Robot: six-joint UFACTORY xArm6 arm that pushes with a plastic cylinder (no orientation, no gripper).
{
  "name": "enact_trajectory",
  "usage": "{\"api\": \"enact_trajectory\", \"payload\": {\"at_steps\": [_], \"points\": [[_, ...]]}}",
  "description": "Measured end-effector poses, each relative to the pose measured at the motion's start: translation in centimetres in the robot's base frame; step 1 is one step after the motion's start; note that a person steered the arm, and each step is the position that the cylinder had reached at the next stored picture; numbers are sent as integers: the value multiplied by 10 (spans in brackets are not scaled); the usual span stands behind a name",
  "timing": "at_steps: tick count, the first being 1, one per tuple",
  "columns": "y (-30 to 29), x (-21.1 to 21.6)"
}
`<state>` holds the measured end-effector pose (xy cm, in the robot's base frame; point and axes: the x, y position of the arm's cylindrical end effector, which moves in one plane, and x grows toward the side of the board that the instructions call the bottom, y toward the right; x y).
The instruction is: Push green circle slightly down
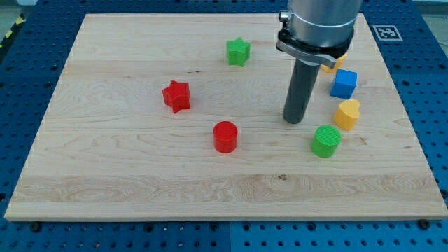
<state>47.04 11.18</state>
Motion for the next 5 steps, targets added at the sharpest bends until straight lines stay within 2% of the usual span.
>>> {"api": "enact_trajectory", "payload": {"at_steps": [3, 5], "points": [[48, 14], [49, 27]]}}
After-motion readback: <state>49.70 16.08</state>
